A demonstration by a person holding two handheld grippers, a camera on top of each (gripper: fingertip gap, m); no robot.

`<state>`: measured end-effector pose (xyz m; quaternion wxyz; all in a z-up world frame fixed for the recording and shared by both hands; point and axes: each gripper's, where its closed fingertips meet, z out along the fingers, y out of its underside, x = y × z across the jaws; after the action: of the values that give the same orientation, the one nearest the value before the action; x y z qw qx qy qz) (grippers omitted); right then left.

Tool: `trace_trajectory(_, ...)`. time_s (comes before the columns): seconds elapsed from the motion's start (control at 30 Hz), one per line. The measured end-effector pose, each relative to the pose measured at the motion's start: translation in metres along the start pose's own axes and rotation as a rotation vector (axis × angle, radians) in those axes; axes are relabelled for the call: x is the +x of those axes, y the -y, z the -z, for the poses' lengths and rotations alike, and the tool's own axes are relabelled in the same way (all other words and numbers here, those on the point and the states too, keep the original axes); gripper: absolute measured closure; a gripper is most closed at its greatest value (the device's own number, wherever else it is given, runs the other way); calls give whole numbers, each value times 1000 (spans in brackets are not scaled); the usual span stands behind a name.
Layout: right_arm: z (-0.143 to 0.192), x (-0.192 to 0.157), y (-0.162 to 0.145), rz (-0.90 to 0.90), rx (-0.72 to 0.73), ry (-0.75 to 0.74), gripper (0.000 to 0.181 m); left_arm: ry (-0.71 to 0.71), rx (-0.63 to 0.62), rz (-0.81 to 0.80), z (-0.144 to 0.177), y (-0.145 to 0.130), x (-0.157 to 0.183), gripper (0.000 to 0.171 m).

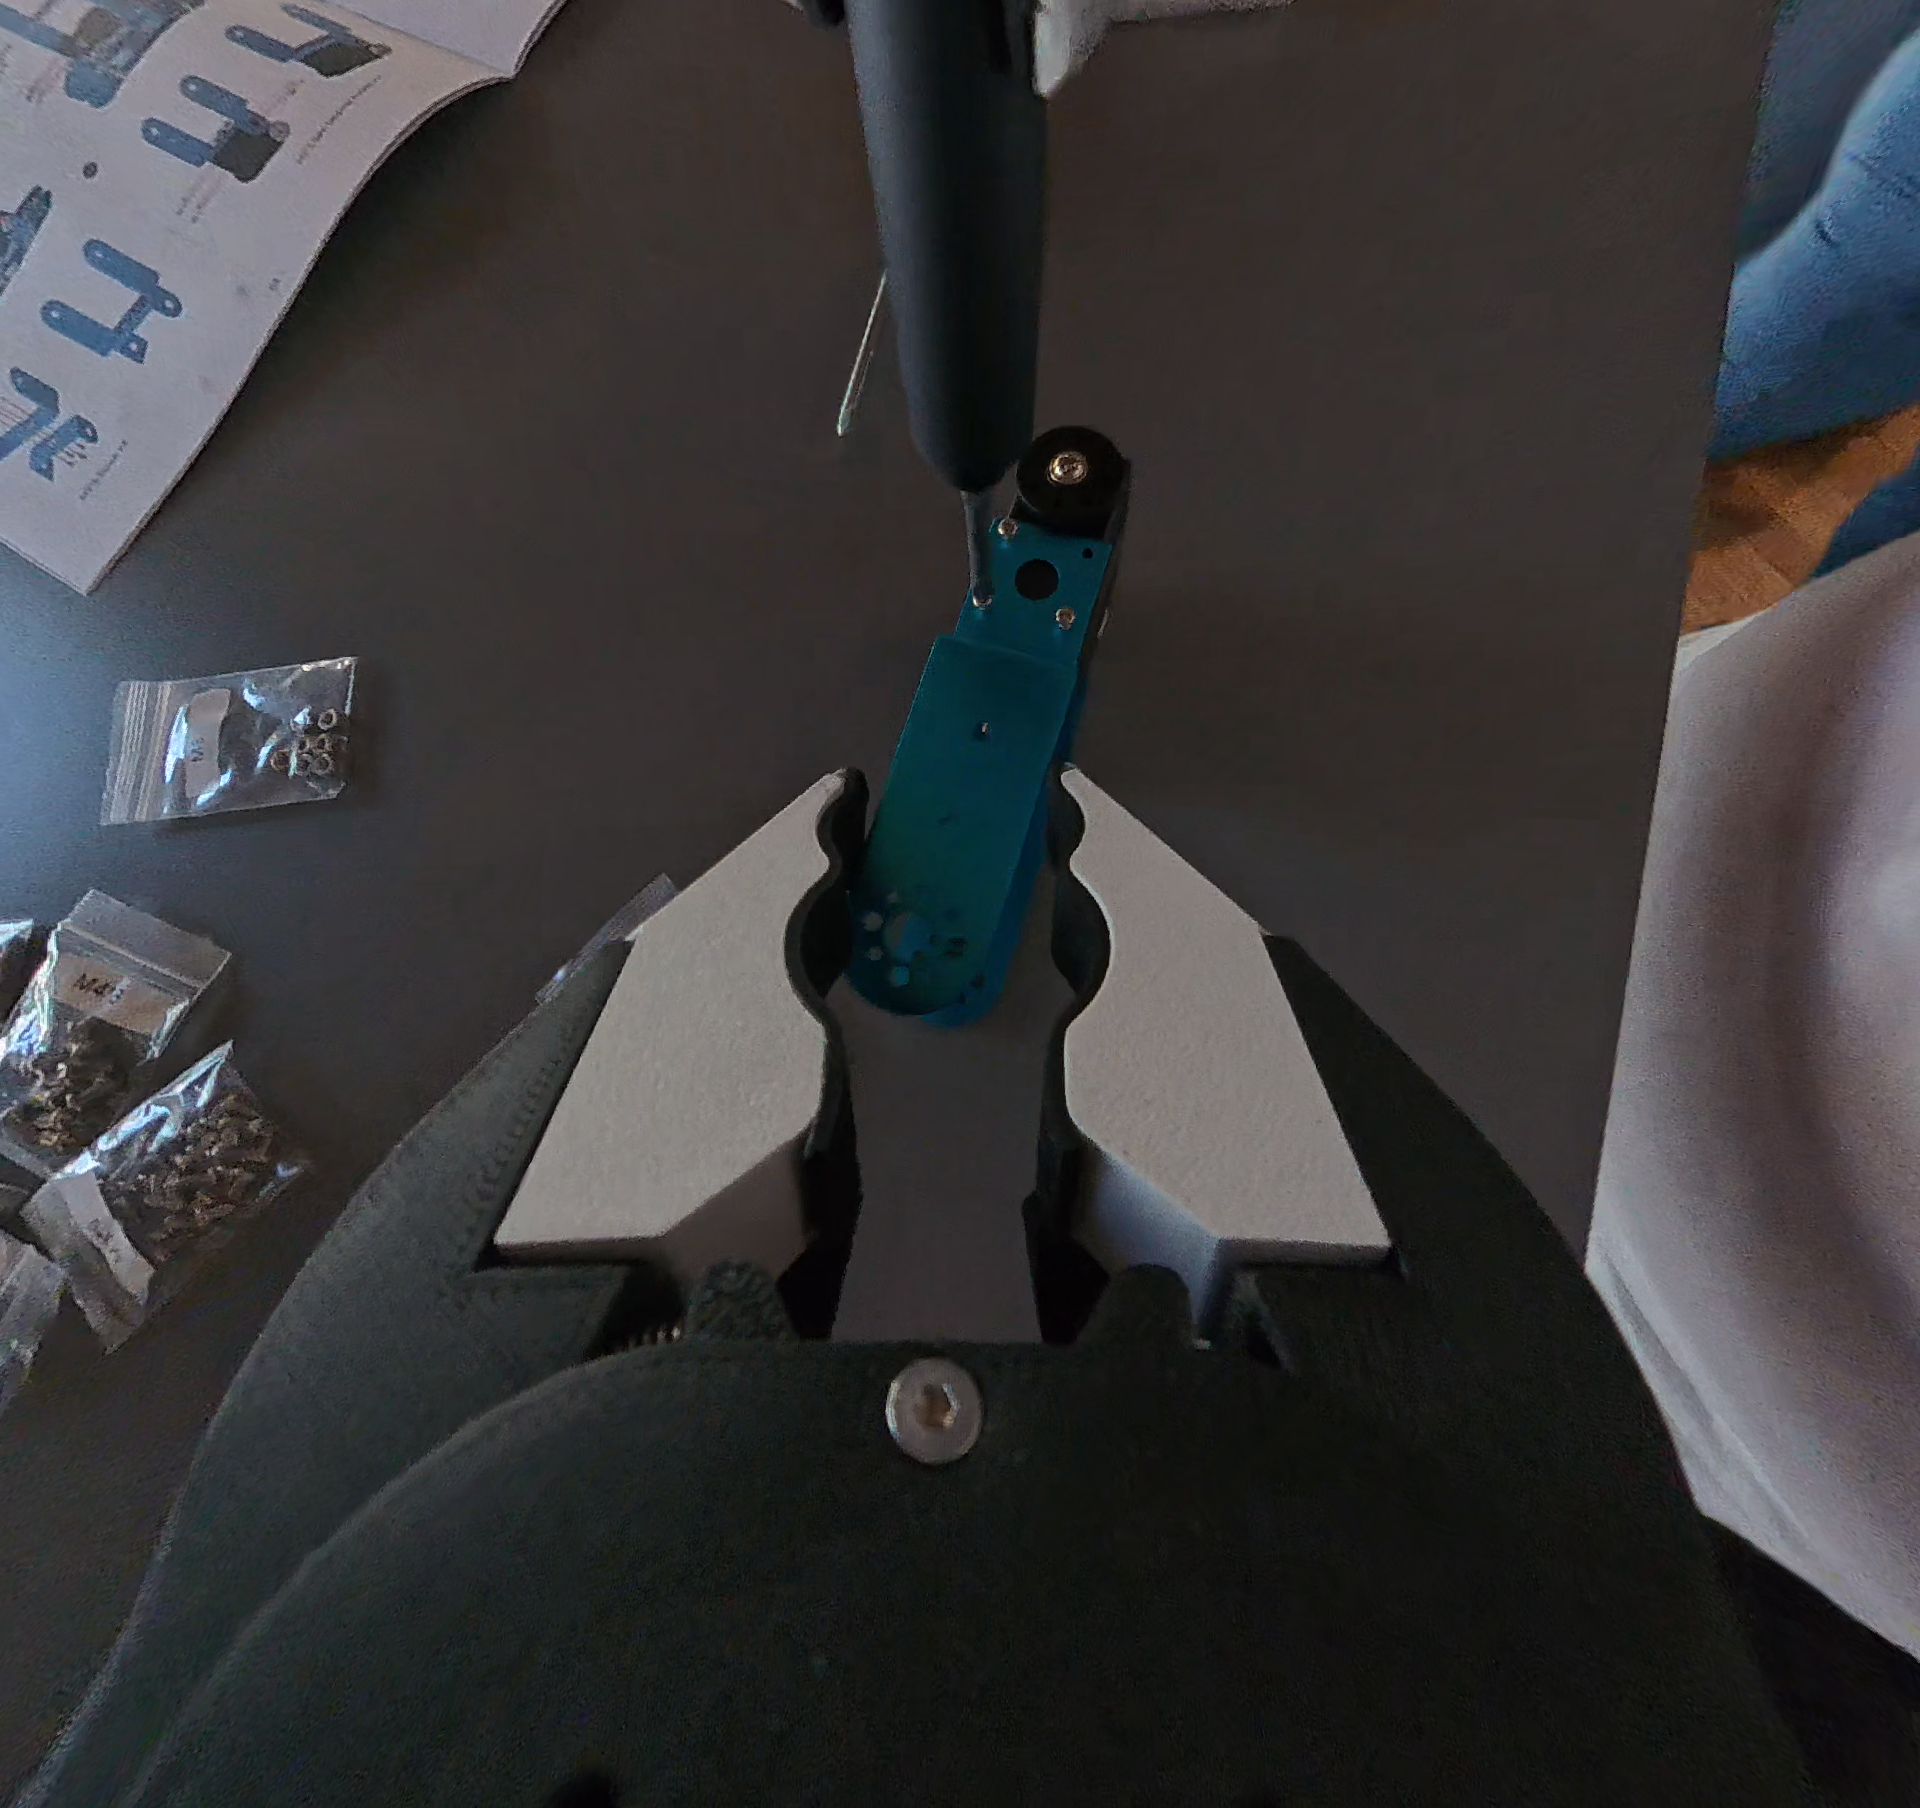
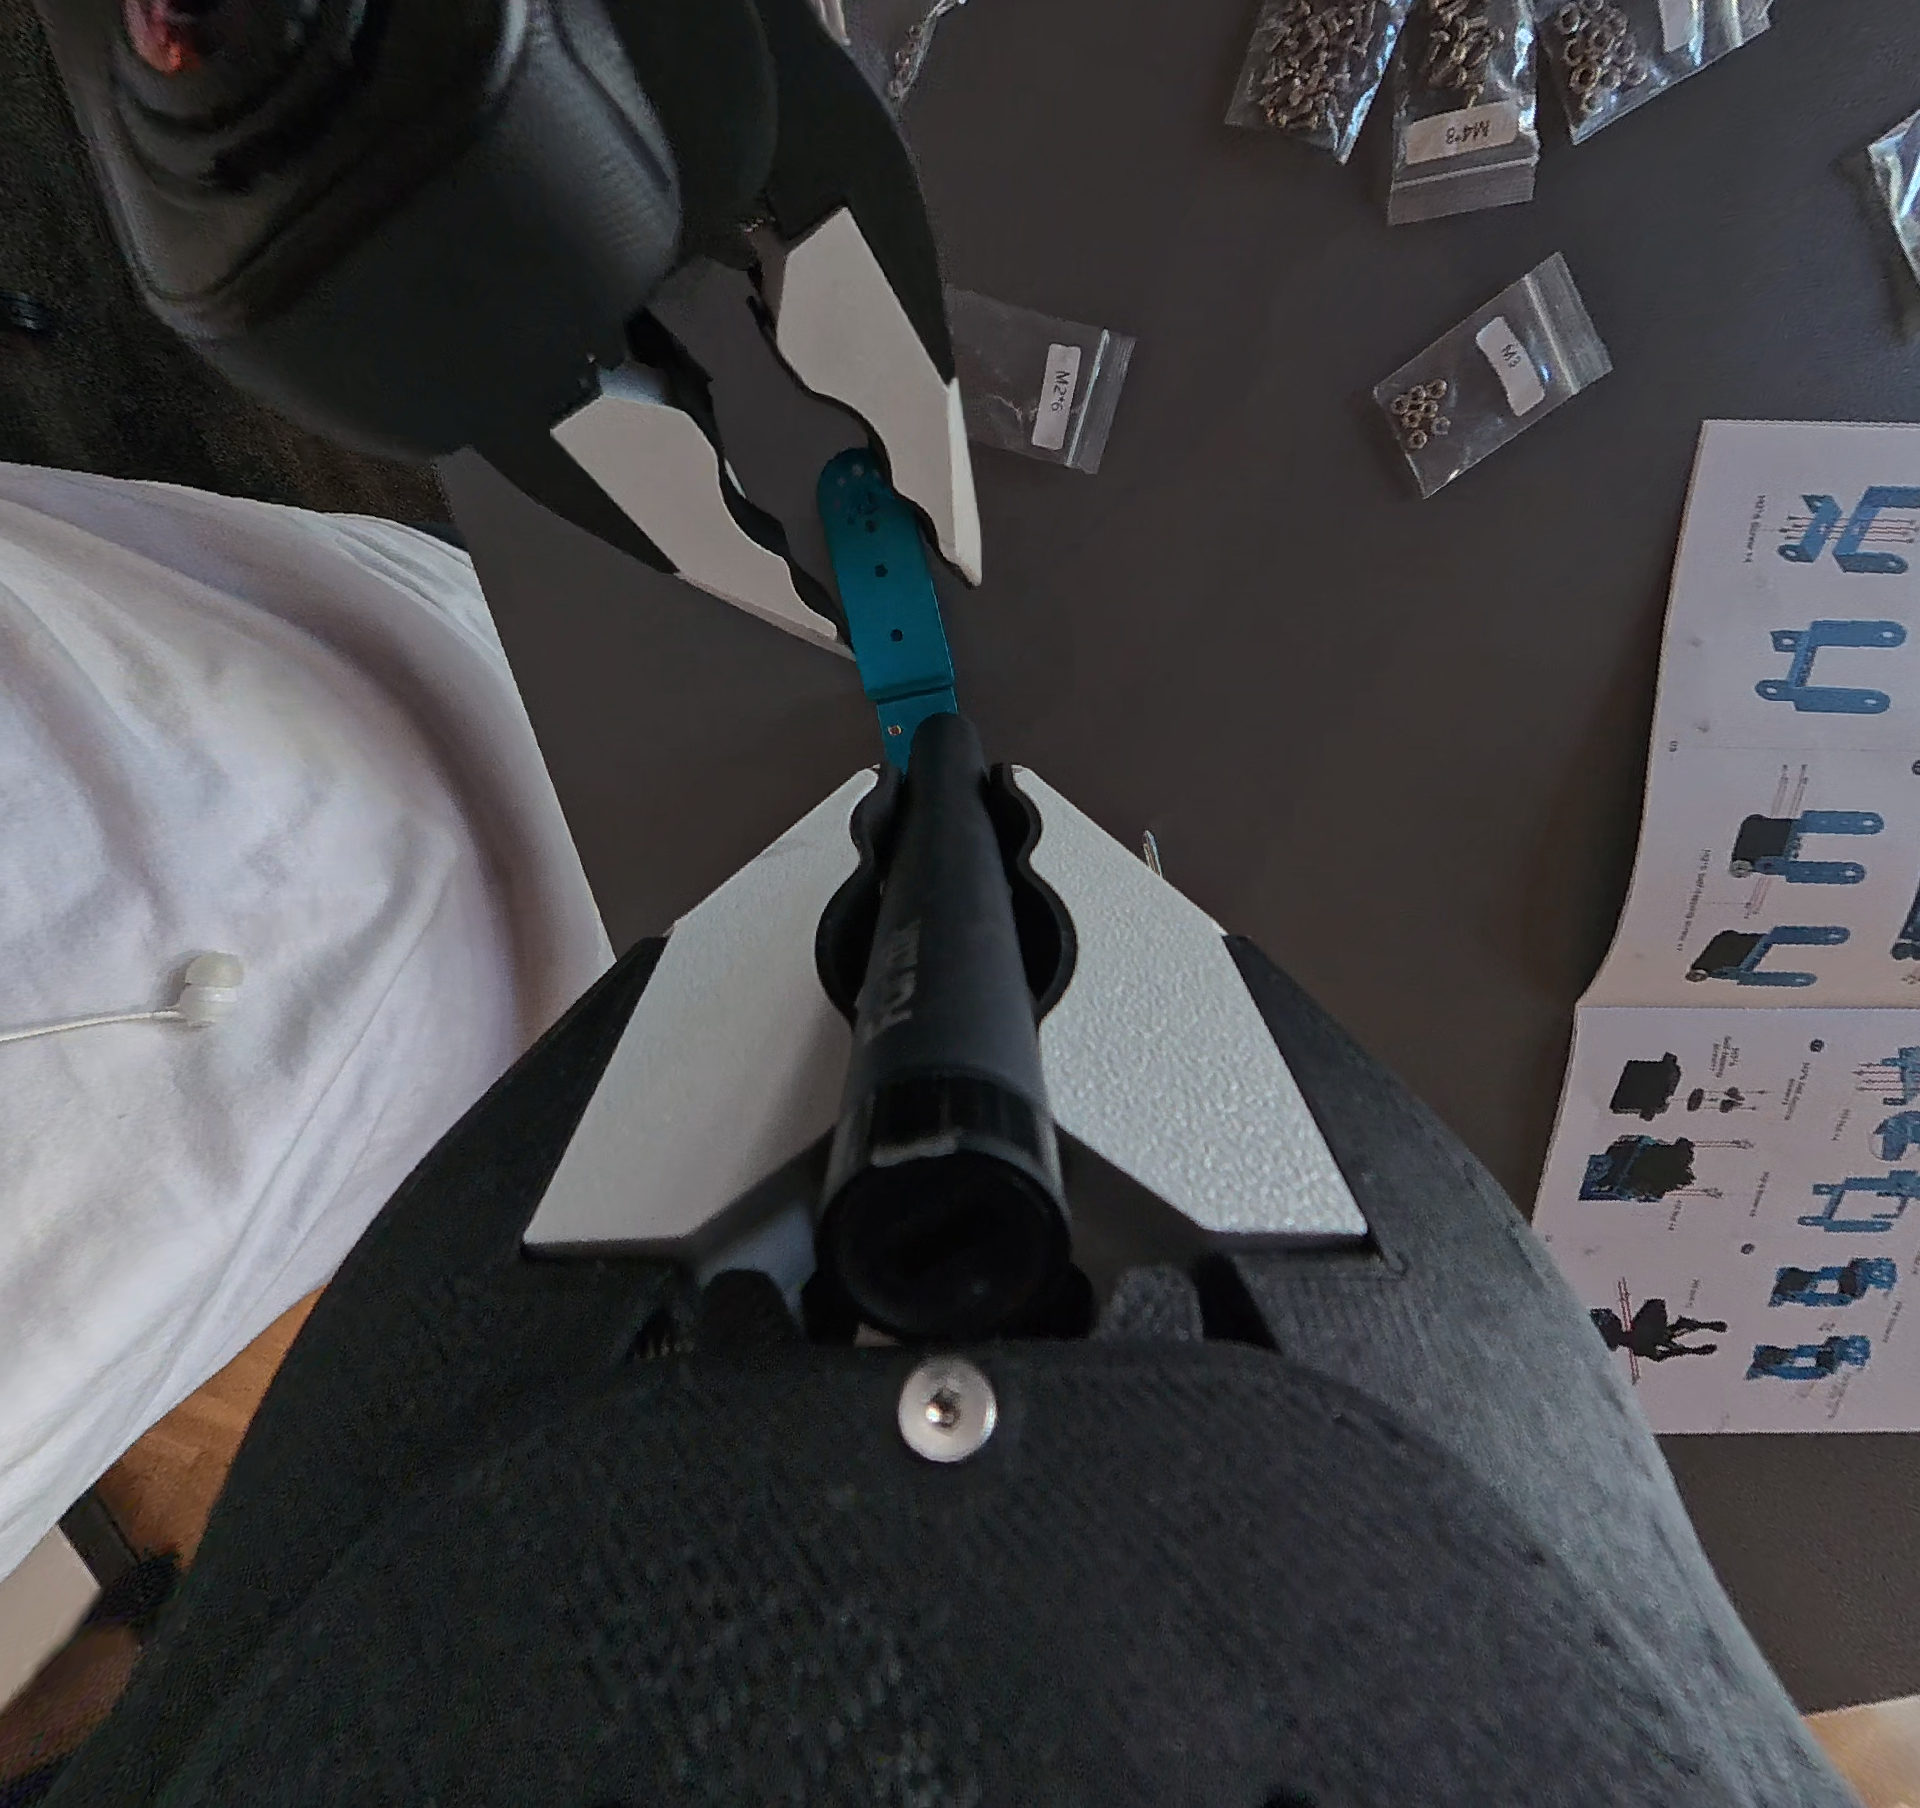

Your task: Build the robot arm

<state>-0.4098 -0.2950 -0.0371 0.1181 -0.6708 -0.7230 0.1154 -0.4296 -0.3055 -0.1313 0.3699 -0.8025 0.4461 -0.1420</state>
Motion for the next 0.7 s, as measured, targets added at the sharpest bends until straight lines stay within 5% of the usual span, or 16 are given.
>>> trace_trajectory(0.7, 3, -12, -9, 20, -12, -23, 162, 164, 68, 253, -1, 14, 51, 128)
